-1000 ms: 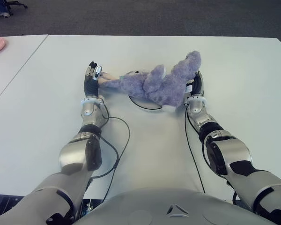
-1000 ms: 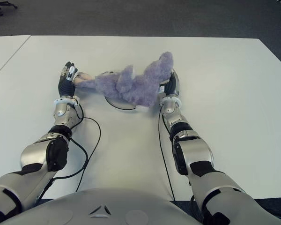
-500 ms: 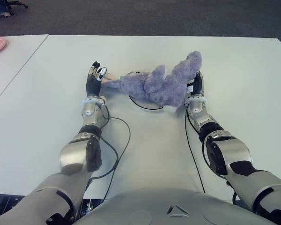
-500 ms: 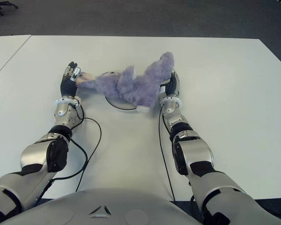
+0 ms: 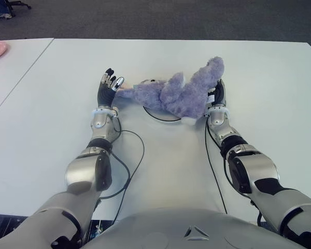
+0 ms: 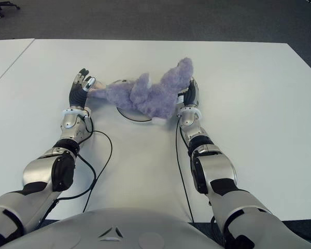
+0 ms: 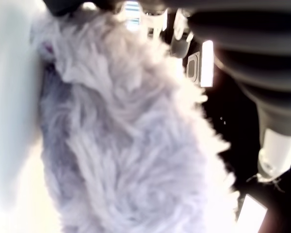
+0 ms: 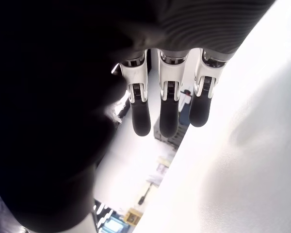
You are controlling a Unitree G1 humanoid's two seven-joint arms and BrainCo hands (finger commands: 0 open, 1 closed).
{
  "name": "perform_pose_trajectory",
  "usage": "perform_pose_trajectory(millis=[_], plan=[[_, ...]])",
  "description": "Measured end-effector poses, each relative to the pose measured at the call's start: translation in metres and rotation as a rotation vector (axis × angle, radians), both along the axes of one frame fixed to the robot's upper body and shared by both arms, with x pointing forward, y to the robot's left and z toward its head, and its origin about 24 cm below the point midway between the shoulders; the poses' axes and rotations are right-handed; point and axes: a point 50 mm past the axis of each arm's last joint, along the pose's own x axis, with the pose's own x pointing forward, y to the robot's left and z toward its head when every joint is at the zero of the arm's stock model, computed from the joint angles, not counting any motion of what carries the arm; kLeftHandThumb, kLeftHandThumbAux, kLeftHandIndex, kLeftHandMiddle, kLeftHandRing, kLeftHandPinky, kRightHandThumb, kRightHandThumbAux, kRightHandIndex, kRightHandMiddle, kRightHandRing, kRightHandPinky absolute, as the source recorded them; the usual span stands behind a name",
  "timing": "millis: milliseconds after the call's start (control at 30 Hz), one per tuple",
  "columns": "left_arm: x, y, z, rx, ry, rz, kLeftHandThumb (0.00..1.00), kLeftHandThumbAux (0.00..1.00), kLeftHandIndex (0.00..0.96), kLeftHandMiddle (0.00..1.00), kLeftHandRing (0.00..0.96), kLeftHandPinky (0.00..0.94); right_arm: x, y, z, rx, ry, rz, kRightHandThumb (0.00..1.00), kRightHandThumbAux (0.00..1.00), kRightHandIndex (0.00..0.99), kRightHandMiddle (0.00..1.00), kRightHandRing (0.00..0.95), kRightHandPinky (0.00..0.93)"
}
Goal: Put the doll into the plate.
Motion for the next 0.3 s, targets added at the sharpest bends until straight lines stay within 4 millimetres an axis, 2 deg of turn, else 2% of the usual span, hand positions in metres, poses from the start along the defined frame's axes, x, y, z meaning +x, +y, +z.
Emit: perform_pose_trajectory(millis=[300], plan=[[0.0000,0.0001,0.0000,0.000,0.000,0.000,0.000,0.591,0.026,0.033,0.017,0.026,0.0001,-0.0004,-0.0001,0.009,0.003,0.000,0.000,0.918,0.163,0.179,0.178,0.198]])
